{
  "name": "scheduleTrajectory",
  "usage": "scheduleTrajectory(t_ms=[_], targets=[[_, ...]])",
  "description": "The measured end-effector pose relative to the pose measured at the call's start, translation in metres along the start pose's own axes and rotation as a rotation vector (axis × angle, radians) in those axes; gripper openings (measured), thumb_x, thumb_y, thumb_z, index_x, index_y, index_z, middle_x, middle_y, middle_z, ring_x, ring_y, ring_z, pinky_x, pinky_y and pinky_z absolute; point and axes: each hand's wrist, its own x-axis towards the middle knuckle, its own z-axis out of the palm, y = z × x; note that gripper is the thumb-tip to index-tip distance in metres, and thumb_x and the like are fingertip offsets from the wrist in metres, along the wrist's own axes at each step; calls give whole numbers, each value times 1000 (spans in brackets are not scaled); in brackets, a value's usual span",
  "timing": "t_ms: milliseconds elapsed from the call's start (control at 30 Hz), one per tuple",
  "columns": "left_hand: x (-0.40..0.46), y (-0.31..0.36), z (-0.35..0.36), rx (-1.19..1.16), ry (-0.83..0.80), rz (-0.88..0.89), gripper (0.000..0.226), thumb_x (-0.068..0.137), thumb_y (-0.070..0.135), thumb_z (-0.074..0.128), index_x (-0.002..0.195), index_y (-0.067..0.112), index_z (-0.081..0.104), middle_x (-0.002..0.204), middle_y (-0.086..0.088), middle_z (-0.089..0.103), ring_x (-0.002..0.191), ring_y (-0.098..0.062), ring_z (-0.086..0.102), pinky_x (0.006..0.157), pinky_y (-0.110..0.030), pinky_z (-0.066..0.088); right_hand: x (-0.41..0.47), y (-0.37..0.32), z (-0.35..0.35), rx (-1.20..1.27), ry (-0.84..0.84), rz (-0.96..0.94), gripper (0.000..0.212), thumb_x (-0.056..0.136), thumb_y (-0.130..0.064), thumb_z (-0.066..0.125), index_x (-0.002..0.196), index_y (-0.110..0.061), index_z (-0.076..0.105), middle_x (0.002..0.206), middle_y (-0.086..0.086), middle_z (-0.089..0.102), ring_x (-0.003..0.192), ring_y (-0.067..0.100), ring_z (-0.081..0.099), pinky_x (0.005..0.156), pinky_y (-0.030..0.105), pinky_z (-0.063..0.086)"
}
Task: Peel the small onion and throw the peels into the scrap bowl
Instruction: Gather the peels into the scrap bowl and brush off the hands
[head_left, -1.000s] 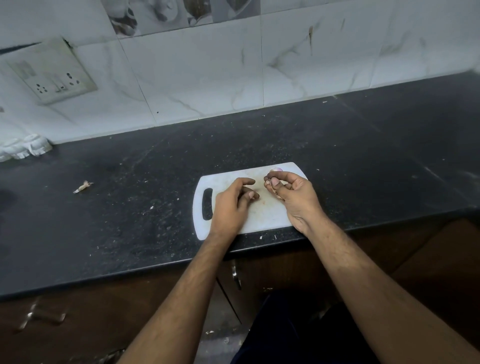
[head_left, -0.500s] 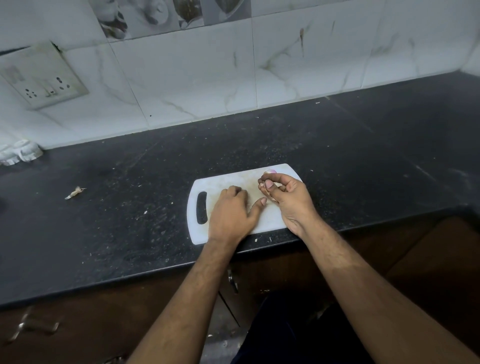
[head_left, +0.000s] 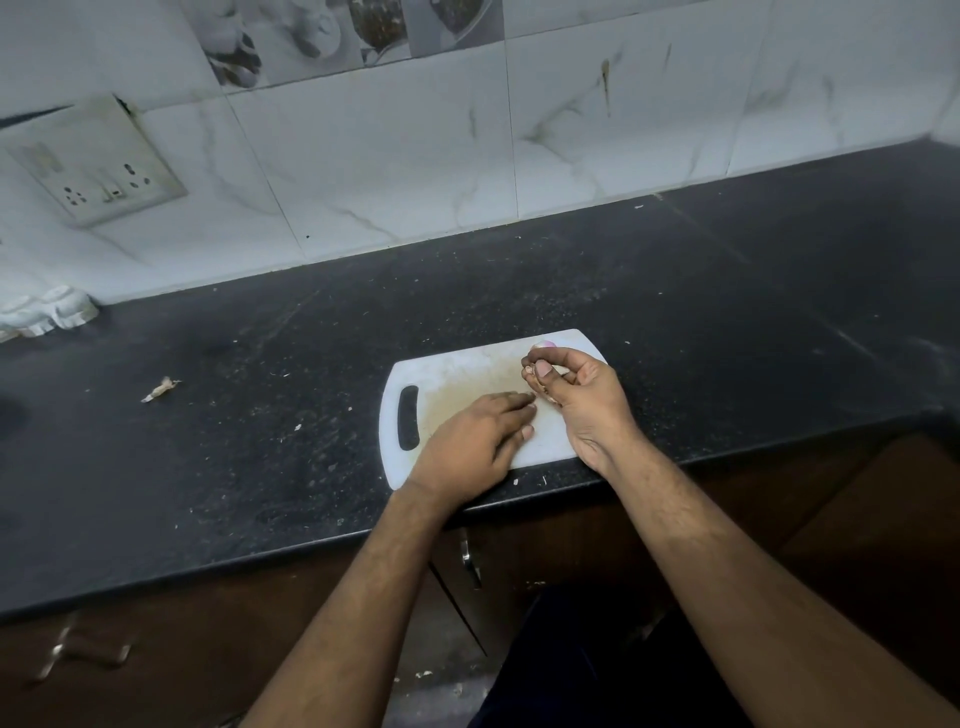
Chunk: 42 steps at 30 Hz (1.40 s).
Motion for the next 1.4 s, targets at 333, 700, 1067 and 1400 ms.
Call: scheduleTrajectory(t_ms=[333,700,1067,1400], targets=[[-26,-6,-16,79,15,23,33,104,6,56,133,8,71,141,-7,67,132,-23,58,112,-35,48,3,2,-1,-35,-7,-6,12,94,1,67,101,-5,74,125,22,69,98,18,74,88,21,57],[-5,13,-17,-166,216,-348,30,101,3,55,126,18,49,110,-3,65,102,-16,61,89,-29,50,-1,-3,5,-90,28,2,13,95,3,65,102,-5,73,104,13,74,97,18,72,86,20,57],[-54,72,-9,-2003,1093,-666,23,106,-8,45,112,2,65,92,-9,65,79,-11,66,73,-19,61,-101,5,70,521,187,289,20,103,6,47,106,0,65,105,14,70,96,20,71,76,21,62],[-150,101,-29,-2036,1449,-728,26,105,11,48,96,4,72,81,-8,68,71,-15,66,73,-24,59,-178,63,122,548,30,508,23,102,-23,53,101,-8,71,103,15,71,99,28,71,103,44,54]])
